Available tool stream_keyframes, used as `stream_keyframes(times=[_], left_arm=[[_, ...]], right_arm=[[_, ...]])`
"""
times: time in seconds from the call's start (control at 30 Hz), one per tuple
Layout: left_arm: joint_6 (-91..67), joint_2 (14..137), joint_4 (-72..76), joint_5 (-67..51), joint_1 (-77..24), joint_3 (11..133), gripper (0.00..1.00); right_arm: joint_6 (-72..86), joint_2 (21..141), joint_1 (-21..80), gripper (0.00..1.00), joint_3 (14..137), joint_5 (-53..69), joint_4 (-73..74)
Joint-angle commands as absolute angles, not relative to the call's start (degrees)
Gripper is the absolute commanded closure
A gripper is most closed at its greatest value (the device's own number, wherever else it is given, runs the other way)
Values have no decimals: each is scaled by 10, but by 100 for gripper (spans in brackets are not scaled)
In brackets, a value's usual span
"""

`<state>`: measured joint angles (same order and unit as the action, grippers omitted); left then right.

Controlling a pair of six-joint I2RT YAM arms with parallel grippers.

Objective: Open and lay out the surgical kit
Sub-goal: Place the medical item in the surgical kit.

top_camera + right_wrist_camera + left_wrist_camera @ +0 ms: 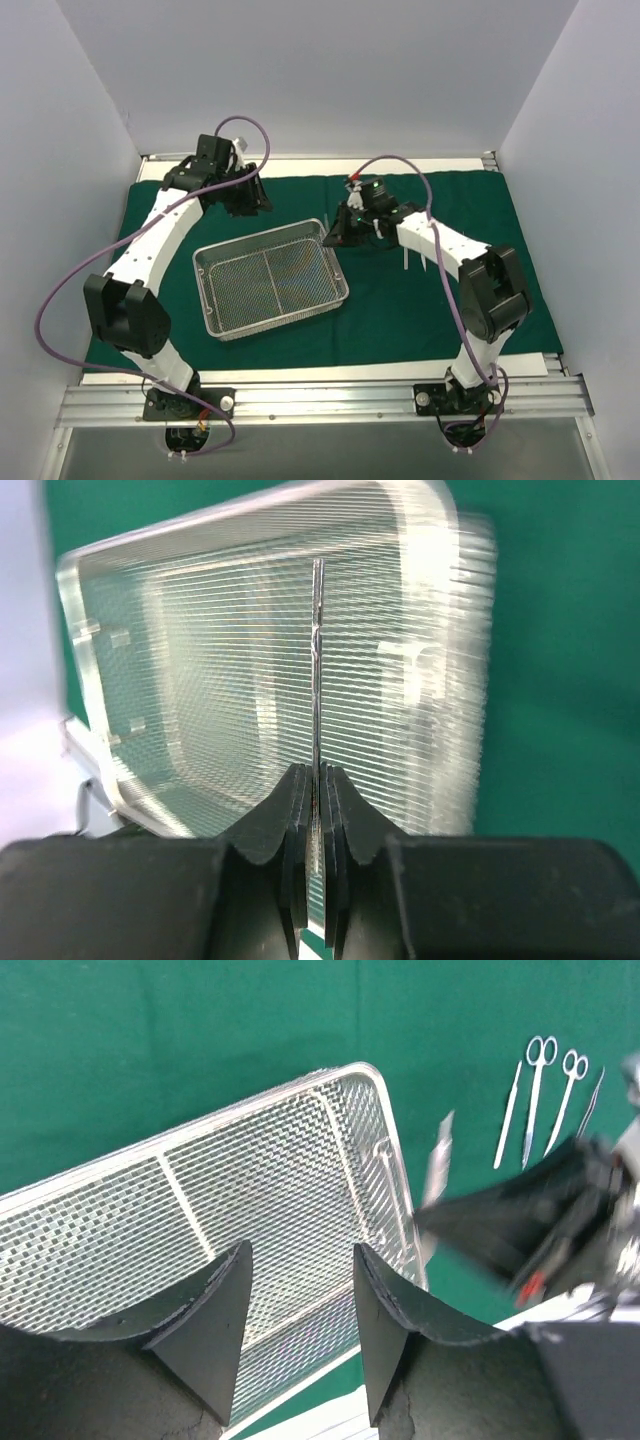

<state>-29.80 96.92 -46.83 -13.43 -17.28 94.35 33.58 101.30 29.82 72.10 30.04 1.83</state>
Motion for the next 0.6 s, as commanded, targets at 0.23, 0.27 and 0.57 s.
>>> stream_keyframes(times=[0.23, 0.27, 0.57], left_arm=[[-207, 839, -457, -145, -175, 848, 48], [-203, 839, -457, -146, -175, 847, 48], [-192, 867, -460, -178, -174, 866, 48]], right_arm=[[215, 942, 155, 100, 682, 199, 166], [212, 947, 149, 100, 679, 197, 166], [178, 1020, 118, 100, 676, 178, 132]])
